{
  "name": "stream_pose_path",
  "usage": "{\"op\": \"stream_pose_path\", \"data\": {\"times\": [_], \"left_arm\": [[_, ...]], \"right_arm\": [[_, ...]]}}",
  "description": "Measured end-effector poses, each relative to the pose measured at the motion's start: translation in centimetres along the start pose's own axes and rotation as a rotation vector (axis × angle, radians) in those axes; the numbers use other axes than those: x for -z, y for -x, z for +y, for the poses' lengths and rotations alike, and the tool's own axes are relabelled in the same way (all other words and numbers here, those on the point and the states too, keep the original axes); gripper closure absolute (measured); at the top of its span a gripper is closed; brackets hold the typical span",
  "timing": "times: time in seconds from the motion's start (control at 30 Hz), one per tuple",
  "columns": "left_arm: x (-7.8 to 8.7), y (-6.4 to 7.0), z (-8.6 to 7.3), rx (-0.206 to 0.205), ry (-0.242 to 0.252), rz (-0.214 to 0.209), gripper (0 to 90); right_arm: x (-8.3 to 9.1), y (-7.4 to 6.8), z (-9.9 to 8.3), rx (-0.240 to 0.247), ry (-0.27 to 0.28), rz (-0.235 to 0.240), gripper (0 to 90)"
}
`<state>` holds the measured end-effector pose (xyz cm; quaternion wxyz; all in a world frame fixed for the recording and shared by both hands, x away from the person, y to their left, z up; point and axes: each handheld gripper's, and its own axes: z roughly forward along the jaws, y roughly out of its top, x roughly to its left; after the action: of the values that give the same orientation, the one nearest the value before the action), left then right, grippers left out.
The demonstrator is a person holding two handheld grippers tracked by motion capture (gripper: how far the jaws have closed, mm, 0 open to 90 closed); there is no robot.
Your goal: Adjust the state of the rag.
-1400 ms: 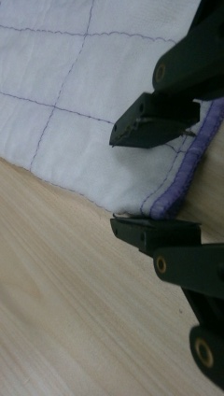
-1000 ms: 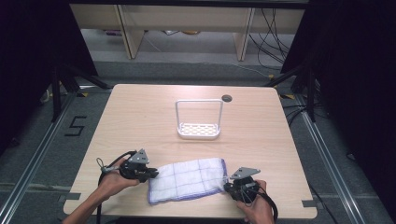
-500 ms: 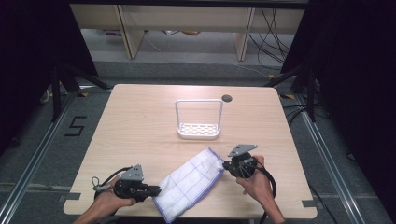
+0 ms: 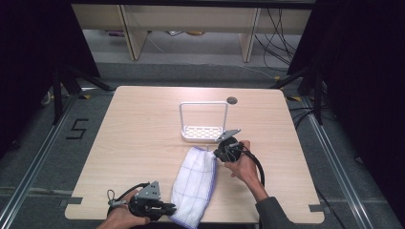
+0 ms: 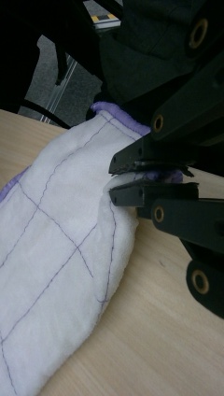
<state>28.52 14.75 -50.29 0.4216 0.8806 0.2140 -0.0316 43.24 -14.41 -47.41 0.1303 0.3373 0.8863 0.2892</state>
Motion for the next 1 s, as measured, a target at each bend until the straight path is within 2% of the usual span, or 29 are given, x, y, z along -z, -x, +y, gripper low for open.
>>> {"op": "stream_pose_path", "data": {"times": [0.03, 0.13, 0.17, 0.2, 0.27, 0.3, 0.33, 0.4, 0.43, 0.47, 0.5, 0.53, 0.6, 0.67, 0.7, 0.8, 0.87, 0.9, 0.93, 1.0], "left_arm": [[-0.1, 0.1, 0.0, 0.003, 0.006, -0.001, 82.3], [-0.4, 0.3, 0.0, 0.003, 0.007, -0.014, 82.2], [-0.5, 0.4, 0.0, -0.013, -0.007, -0.015, 82.1], [-0.6, 0.5, 0.0, -0.005, -0.009, -0.019, 81.7], [-0.8, 0.6, 0.0, 0.005, -0.001, -0.037, 80.9], [-0.8, 0.5, 0.1, -0.013, -0.014, -0.042, 80.0], [-0.7, 0.6, 0.1, -0.006, -0.01, -0.049, 78.1], [-0.6, 0.7, 0.1, 0.035, 0.001, -0.07, 69.7], [-0.4, 0.5, 0.2, 0.028, 0.009, -0.078, 67.2], [-0.2, 0.4, 0.3, 0.047, 0.02, -0.073, 63.2], [0.1, 0.2, 0.5, 0.053, 0.037, -0.076, 59.8], [0.4, 0.1, 0.7, 0.065, 0.047, -0.071, 57.5], [1.2, -0.6, 1.1, 0.057, 0.065, -0.044, 53.5], [1.8, -1.1, 1.5, 0.078, 0.096, -0.019, 51.7], [2.0, -1.4, 1.7, 0.077, 0.107, -0.002, 51.1], [2.4, -2.6, 2.5, 0.077, 0.12, 0.054, 49.6], [2.4, -3.6, 3.0, 0.089, 0.127, 0.092, 49.1], [2.3, -4.0, 3.2, 0.108, 0.134, 0.121, 48.5], [2.1, -4.7, 3.4, 0.103, 0.141, 0.135, 47.7], [1.9, -5.9, 3.9, 0.1, 0.132, 0.199, 47.2]], "right_arm": [[-0.2, 0.0, 0.0, -0.016, -0.008, 0.005, 85.5], [-0.8, 0.0, 0.0, -0.024, 0.008, 0.0, 85.3], [-0.9, 0.1, 0.1, -0.014, 0.011, 0.013, 85.1], [-0.9, 0.1, 0.2, -0.013, 0.004, 0.015, 84.5], [-1.2, 0.1, 0.2, -0.021, 0.024, 0.015, 82.9], [-1.1, 0.2, 0.3, -0.006, 0.028, 0.003, 80.4], [-1.0, 0.2, 0.4, -0.028, 0.021, -0.001, 76.2], [-0.8, 0.5, 0.4, -0.091, 0.053, -0.019, 73.2], [-0.4, 0.8, 0.4, -0.091, 0.048, -0.019, 72.4], [-0.1, 1.0, 0.4, -0.114, 0.067, -0.027, 71.9], [0.2, 1.2, 0.3, -0.101, 0.082, -0.036, 71.0], [0.5, 1.2, 0.3, -0.115, 0.088, -0.045, 70.5], [1.1, 1.5, 0.1, -0.104, 0.114, -0.046, 70.4], [1.5, 1.4, 0.0, -0.11, 0.121, -0.059, 70.1], [1.8, 1.3, -0.1, -0.102, 0.093, -0.054, 70.1], [1.6, 0.9, -0.4, -0.096, 0.073, -0.054, 70.0], [1.3, 0.5, -0.5, -0.113, 0.047, -0.045, 69.5], [1.3, 0.5, -0.4, -0.103, 0.028, -0.043, 69.4], [1.1, 0.3, -0.4, -0.111, 0.027, -0.042, 69.4], [0.8, 0.2, -0.3, -0.094, 0.023, -0.039, 69.4]]}}
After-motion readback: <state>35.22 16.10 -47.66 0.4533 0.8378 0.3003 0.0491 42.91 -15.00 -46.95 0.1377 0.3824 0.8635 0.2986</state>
